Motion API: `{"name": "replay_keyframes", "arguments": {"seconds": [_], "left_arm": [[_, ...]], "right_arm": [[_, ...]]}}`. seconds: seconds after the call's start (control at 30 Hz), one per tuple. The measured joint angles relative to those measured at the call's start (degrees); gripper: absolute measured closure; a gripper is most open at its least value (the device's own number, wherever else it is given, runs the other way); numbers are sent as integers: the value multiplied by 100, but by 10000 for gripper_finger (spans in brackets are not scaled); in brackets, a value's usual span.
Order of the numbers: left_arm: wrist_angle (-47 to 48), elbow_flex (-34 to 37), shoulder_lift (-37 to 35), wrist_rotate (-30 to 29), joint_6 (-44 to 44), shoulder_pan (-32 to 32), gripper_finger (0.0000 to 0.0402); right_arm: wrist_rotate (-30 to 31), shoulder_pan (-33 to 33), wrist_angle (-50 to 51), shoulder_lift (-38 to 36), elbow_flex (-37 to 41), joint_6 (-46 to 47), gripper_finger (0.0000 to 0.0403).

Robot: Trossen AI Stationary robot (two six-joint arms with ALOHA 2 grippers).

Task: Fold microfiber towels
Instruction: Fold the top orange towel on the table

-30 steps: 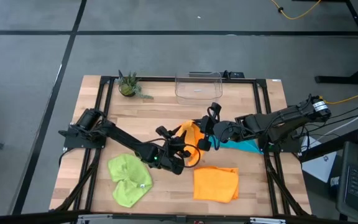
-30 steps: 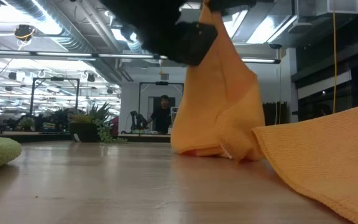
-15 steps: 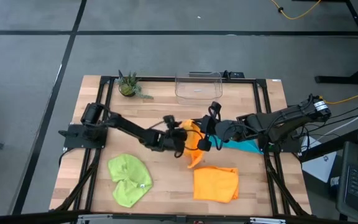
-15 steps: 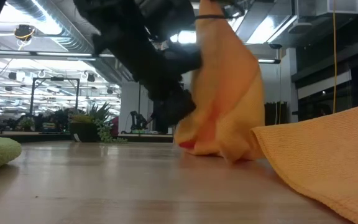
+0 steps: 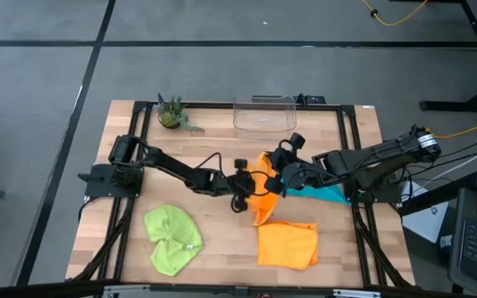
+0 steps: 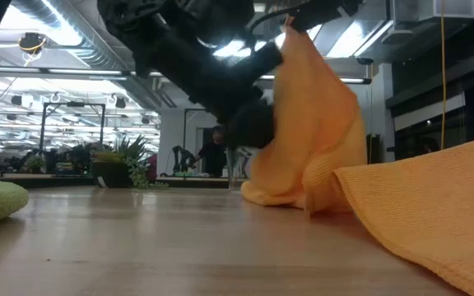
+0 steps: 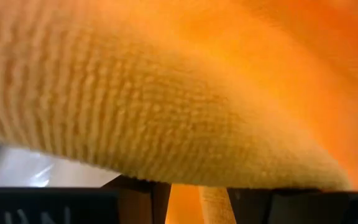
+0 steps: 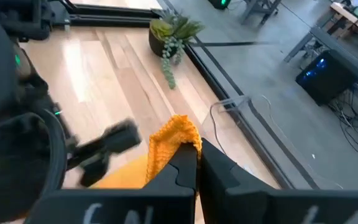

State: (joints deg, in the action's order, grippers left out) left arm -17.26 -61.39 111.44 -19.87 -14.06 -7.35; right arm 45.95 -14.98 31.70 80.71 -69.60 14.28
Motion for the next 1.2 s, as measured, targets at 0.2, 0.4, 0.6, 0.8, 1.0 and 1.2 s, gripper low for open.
{"name": "replay_keyframes", "arguments": {"seconds": [0.2,0.4,0.6,0.8,1.0,1.2], "left_arm": [[-272,0,0,550,7,31,275],[494,1,-68,-1024,58,31,276],[1452,0,-413,-1737,669,-233,276],[1229,-7,-447,-481,1253,-661,276],[933,-4,38,-666,1392,-721,276],[545,0,458,-1059,1356,-256,276]], "right_arm": [[0,56,-49,0,26,72,399],[-2,56,44,0,28,192,399],[46,75,102,0,31,203,399],[243,260,70,0,31,203,399],[48,308,10,2,31,195,399],[-537,295,-13,2,31,198,399]]}}
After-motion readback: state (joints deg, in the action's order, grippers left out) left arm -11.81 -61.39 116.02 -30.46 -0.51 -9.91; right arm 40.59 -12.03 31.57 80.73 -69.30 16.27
